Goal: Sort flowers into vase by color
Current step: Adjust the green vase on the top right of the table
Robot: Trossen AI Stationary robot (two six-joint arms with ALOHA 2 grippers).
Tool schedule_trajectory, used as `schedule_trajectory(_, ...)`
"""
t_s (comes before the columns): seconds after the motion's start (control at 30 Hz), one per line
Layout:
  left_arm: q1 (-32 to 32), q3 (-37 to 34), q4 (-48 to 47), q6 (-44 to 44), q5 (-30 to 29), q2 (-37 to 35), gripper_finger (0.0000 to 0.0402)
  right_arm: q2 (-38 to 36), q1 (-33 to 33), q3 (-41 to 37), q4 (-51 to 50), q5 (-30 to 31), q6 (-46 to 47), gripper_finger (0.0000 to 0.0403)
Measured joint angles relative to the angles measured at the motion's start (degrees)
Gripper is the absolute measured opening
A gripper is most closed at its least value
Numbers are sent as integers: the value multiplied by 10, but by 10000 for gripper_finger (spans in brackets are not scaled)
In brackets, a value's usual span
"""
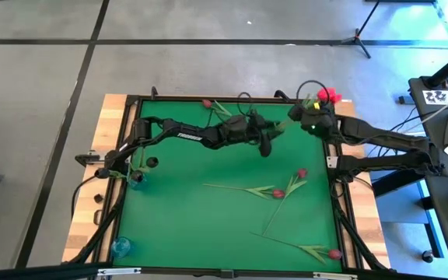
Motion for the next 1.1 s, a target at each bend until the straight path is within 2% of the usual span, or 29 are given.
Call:
schedule_trajectory(0.17,1,0,79,-1,-24,0,158,0,31,46,80,52,-228,280)
schedule_trajectory(0.27,-3,0,123,5,-30,2,158,0,42,73,136,58,-347,280)
schedule_trajectory(0.47,-5,0,189,18,-32,3,158,0,40,123,146,-3,-493,280)
schedule_trajectory(0.63,6,0,224,21,-34,3,158,0,40,138,153,-87,-618,280)
schedule_trajectory(0.73,11,2,232,39,-36,4,158,5,40,138,160,-132,-660,280)
schedule_trajectory(0.9,5,22,218,102,-40,4,158,28,40,138,130,-170,-666,280)
schedule_trajectory(1.1,-1,23,199,144,-43,5,158,39,40,139,108,-176,-664,280)
